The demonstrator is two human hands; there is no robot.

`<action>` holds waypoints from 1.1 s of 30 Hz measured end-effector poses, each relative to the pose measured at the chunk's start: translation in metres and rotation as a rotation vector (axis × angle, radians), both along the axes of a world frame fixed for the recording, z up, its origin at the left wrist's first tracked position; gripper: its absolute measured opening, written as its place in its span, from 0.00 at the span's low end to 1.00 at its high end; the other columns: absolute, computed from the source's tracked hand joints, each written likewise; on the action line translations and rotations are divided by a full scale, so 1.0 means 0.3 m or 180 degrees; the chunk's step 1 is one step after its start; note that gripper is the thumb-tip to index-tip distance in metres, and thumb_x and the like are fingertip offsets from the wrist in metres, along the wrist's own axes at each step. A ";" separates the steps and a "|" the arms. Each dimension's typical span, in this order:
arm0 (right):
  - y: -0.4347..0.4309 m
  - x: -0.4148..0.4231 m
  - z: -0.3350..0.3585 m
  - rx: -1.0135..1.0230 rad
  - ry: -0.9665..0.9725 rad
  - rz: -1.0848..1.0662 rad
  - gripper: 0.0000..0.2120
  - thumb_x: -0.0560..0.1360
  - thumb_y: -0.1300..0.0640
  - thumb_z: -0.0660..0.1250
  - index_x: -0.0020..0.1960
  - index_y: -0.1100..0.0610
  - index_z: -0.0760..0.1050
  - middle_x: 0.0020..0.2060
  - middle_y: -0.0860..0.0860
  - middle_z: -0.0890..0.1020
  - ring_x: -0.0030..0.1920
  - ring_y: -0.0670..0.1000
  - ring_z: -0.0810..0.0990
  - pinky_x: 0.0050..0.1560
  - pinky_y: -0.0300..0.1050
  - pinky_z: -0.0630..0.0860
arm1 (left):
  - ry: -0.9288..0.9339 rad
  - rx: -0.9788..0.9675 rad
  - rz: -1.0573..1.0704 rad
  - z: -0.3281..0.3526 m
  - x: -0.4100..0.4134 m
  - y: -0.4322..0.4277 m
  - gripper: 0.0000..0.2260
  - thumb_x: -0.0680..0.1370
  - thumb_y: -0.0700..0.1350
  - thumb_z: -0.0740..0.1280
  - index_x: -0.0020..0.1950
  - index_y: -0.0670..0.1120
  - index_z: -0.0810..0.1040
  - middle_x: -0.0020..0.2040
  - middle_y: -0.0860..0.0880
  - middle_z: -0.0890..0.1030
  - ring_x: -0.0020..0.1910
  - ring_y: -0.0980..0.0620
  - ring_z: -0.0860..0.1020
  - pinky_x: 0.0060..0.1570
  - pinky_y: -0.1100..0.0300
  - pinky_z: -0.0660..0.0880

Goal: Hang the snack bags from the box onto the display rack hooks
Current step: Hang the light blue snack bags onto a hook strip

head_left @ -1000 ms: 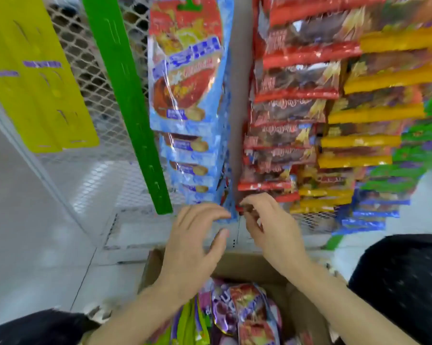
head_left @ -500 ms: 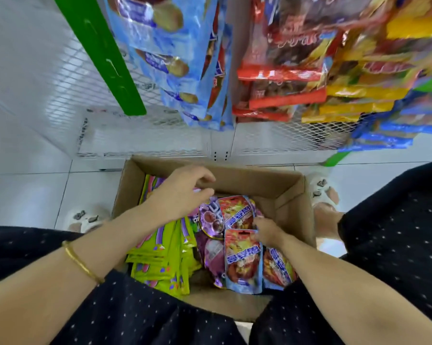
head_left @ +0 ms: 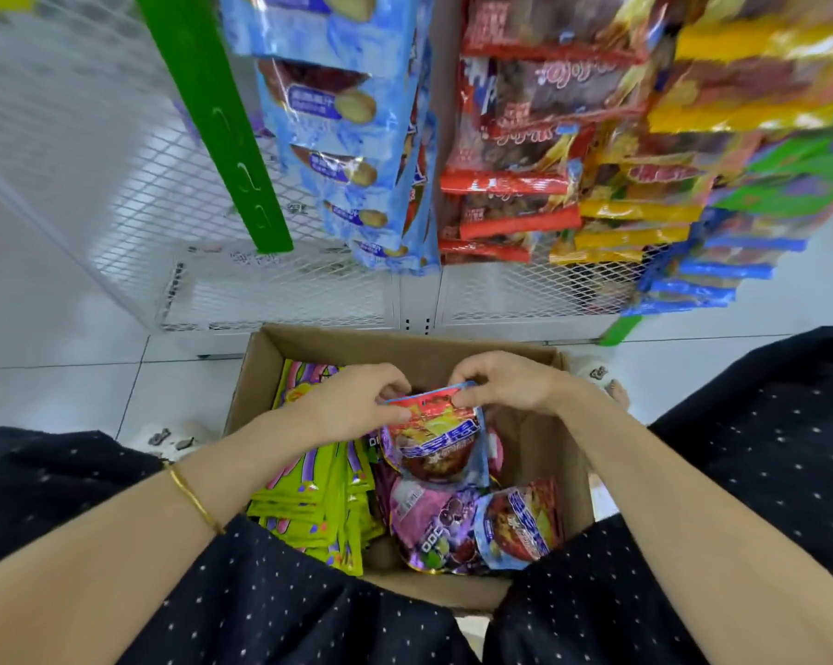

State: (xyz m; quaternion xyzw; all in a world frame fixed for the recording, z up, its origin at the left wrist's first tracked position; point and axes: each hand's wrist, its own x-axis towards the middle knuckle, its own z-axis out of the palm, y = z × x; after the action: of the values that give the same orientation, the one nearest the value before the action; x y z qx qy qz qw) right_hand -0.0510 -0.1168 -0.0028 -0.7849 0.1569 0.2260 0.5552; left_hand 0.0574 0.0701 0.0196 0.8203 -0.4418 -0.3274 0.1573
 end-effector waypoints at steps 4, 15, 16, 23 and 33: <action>0.012 -0.008 0.179 -0.0146 -0.0620 -0.0355 0.07 0.74 0.62 0.67 0.39 0.53 0.75 0.36 0.47 0.77 0.36 0.40 0.75 0.36 0.31 0.72 | -0.0291 -0.0658 0.0204 0.119 0.012 0.010 0.06 0.75 0.44 0.69 0.50 0.43 0.81 0.42 0.49 0.80 0.40 0.54 0.73 0.38 0.61 0.63; 0.087 0.006 0.759 -0.1029 -0.2585 -0.0601 0.06 0.75 0.59 0.66 0.41 0.51 0.75 0.36 0.43 0.78 0.36 0.38 0.75 0.38 0.33 0.71 | -0.0744 -0.2969 0.1020 0.808 0.041 0.095 0.03 0.77 0.40 0.65 0.46 0.45 0.78 0.37 0.50 0.81 0.32 0.64 0.78 0.34 0.70 0.73; 0.088 0.014 0.812 -0.1007 -0.2792 -0.0657 0.06 0.75 0.59 0.67 0.41 0.51 0.75 0.35 0.43 0.77 0.36 0.38 0.75 0.39 0.34 0.70 | -0.0974 -0.3325 0.1152 0.881 0.058 0.093 0.03 0.78 0.41 0.65 0.46 0.45 0.78 0.37 0.51 0.81 0.31 0.65 0.77 0.34 0.72 0.71; 0.093 0.165 1.121 -0.0899 -0.3852 -0.1156 0.09 0.74 0.61 0.68 0.40 0.48 0.73 0.35 0.47 0.77 0.37 0.41 0.74 0.42 0.41 0.72 | -0.1404 -0.3693 0.1613 1.203 0.317 -0.080 0.15 0.75 0.48 0.64 0.58 0.41 0.77 0.49 0.46 0.79 0.46 0.54 0.76 0.51 0.56 0.74; 0.051 0.407 1.347 -0.1686 -0.4218 -0.1983 0.12 0.77 0.60 0.64 0.37 0.57 0.64 0.30 0.46 0.63 0.30 0.42 0.61 0.32 0.31 0.63 | 0.0860 -0.3746 0.1721 1.387 0.402 -0.221 0.14 0.80 0.54 0.58 0.44 0.45 0.75 0.36 0.49 0.80 0.37 0.51 0.76 0.41 0.57 0.73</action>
State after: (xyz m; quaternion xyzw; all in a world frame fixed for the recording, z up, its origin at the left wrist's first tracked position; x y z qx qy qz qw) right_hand 0.0712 -0.1014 0.4014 -0.7824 0.0544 -0.5016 0.3650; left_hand 0.1780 0.0037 0.4356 0.6311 -0.3019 -0.0803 0.7100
